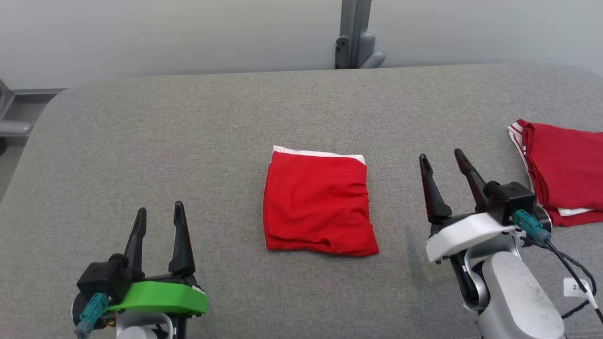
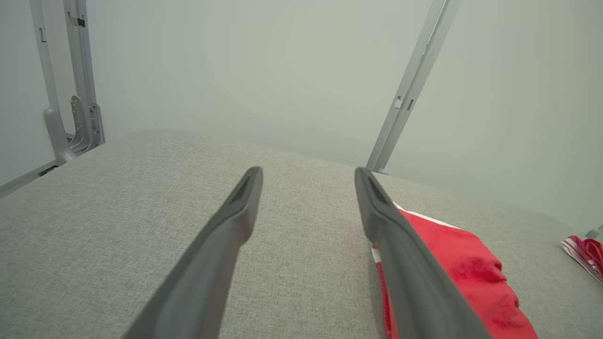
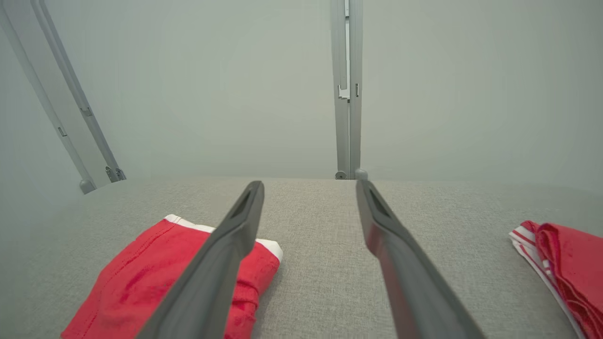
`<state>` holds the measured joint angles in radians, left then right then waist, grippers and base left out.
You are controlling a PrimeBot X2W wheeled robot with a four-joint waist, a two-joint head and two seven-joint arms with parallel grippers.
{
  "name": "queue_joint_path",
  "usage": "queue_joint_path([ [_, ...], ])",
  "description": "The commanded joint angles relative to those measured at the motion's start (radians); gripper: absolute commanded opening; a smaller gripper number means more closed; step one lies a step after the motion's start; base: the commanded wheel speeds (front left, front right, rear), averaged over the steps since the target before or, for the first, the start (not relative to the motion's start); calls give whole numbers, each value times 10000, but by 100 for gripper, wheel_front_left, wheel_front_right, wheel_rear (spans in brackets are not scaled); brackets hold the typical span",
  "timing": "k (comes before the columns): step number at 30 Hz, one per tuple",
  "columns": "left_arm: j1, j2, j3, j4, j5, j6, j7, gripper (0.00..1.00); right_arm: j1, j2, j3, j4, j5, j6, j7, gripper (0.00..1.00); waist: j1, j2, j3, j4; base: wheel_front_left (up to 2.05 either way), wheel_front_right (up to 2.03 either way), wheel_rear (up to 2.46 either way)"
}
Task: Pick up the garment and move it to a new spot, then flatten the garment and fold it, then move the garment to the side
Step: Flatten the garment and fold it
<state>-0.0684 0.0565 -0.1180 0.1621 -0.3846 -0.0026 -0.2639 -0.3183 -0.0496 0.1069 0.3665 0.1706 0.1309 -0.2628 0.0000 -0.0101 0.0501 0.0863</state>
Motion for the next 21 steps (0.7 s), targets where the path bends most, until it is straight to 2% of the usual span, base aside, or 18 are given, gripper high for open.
queue_joint_path([
  [1,186,67,72,-43,59,36,-1,100,382,-19,-208,-228,-35,-4,-22,100,0,101,-132,-89,0,0,0],
  [12,599,43,64,46,345,-22,-2,100,2034,-21,-960,-1465,324,-4,-20,100,0,101,-478,-351,0,0,0],
  [21,703,38,122,184,523,-4,-1,100,2516,-20,-1010,-1806,413,-5,-20,100,0,101,-576,-524,0,0,0],
])
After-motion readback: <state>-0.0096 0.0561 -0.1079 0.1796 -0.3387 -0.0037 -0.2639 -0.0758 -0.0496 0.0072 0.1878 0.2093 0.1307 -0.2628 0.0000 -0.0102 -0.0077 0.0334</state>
